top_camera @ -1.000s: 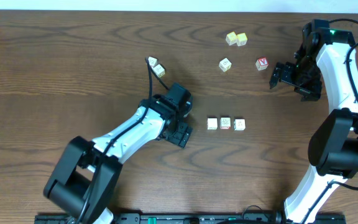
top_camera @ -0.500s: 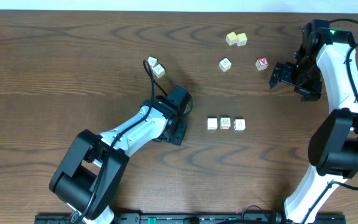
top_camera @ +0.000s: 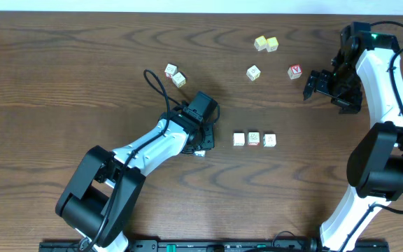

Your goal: Lift 4 blocks

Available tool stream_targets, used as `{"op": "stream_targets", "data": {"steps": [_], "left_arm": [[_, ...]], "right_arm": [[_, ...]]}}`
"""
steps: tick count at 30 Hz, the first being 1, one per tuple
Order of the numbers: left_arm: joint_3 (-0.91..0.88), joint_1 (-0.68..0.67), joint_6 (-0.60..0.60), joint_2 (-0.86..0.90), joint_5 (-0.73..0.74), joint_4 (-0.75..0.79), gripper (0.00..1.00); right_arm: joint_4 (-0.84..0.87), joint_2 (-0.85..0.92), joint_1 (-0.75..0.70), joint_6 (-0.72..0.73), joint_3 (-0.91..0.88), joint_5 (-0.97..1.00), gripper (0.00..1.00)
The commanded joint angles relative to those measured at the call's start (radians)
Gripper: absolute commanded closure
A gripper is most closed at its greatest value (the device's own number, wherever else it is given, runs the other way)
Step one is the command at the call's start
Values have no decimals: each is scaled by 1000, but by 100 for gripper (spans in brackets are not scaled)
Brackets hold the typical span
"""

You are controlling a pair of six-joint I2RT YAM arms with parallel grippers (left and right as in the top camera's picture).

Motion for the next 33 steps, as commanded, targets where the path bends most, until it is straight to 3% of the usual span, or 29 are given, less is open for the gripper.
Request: {"op": "stream_targets", "data": {"steps": [1,4,7,10,14,21,28,33], "left_arm": [[-10,8,-52,8,-5,2,64],[-8,19,-51,8,-4,7,63],[6,40,-11,5,8,-6,47],[31,53,89,5,34,-57,38],[32,51,237,5,176,-85,36],[31,12,293,5,182,-112,36],[31,6,277,5,170,-117,35],[31,6,185,5,49,-121,35]], "right_arm": [[2,-31,5,-16,-5,-4,1],[2,-31,5,-16,-4,-4,1],[2,-31,5,-16,-5,-4,1],[1,-31,5,-16,-5,-4,1],[2,-31,5,-16,-5,-4,1],[3,-31,5,-16,-5,-4,1],[2,-31,5,-15,-5,-4,1],[2,-31,5,-16,-5,-4,1]]}}
